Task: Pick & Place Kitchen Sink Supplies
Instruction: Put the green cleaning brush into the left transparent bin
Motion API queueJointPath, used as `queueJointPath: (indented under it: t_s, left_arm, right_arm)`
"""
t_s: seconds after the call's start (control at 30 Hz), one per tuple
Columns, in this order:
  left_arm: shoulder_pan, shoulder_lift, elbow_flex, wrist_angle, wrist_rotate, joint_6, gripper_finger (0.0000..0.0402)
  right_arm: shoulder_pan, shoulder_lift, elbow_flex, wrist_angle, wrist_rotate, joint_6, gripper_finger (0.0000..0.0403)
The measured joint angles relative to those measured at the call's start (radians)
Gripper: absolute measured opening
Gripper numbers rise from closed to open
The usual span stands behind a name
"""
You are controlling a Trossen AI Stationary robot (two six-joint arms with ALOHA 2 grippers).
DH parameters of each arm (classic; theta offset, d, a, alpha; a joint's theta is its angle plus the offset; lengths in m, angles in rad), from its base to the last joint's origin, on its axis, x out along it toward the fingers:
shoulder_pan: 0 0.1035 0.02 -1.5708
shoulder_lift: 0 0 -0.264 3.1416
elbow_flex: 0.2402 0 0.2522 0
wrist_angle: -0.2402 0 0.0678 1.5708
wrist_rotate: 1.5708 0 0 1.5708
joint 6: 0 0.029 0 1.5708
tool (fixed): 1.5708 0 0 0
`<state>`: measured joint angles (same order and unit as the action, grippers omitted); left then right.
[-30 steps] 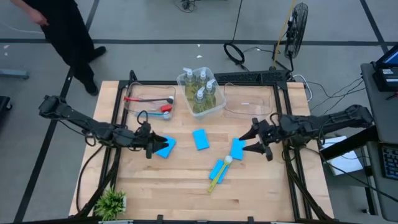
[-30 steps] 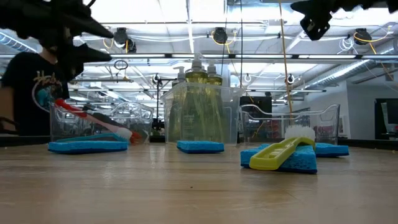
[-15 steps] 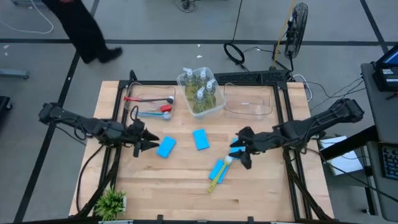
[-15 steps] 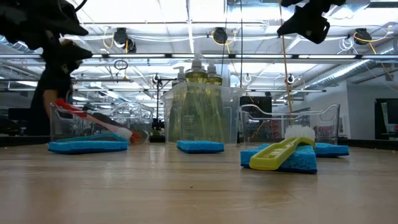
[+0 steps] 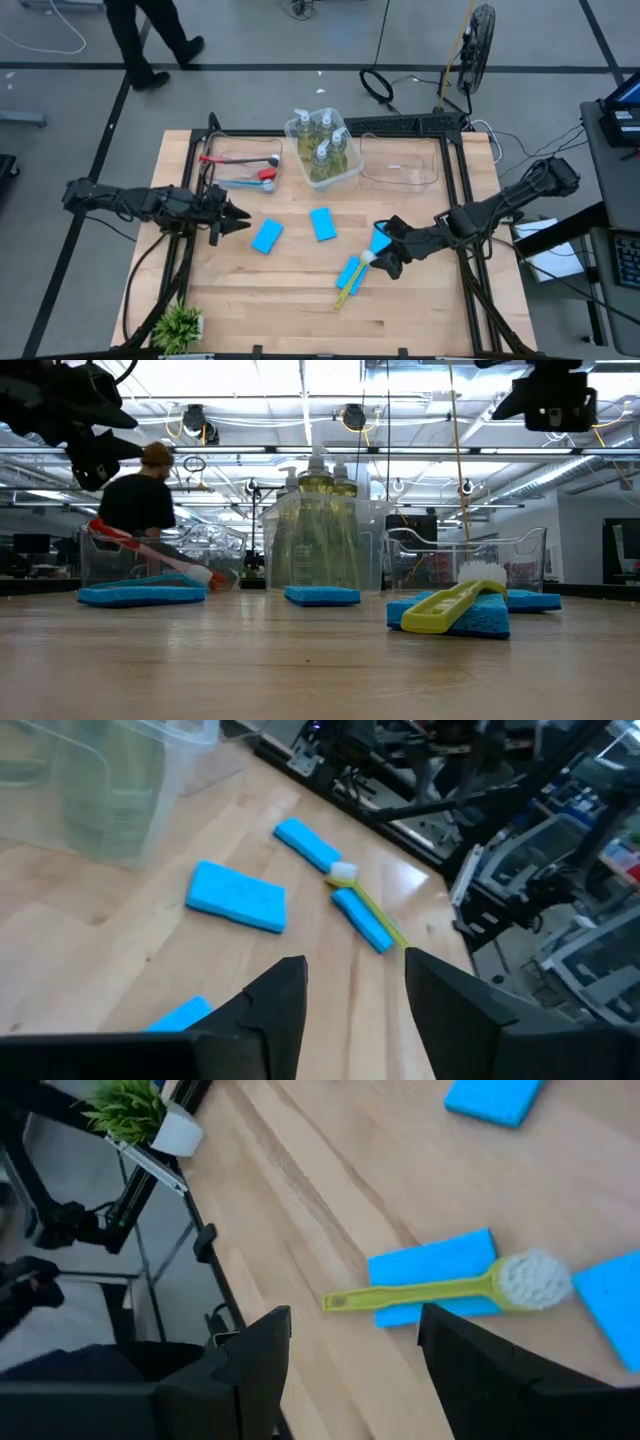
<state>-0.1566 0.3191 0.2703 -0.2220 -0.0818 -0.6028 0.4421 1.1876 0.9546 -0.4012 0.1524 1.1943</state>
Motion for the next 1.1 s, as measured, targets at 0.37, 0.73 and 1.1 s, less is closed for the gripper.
queueJointPath:
  t_s: [0.37,0.73,1.1]
  left_arm:
    - [0.046,0.0,0.0,-0.011,0.022,0.018,0.0181]
    - [0.053,0.001,0.0,-0.011,0.037,0.029,0.0207]
    - [0.053,0.001,0.0,-0.013,0.037,0.032,0.021]
  right_arm:
    - [0.002,0.052,-0.013,-0.067,0.0,0.329,0.021]
    - [0.002,0.072,-0.154,0.337,0.005,0.36,0.021]
    - [0.012,0.072,-0.215,0.44,0.133,0.495,0.021]
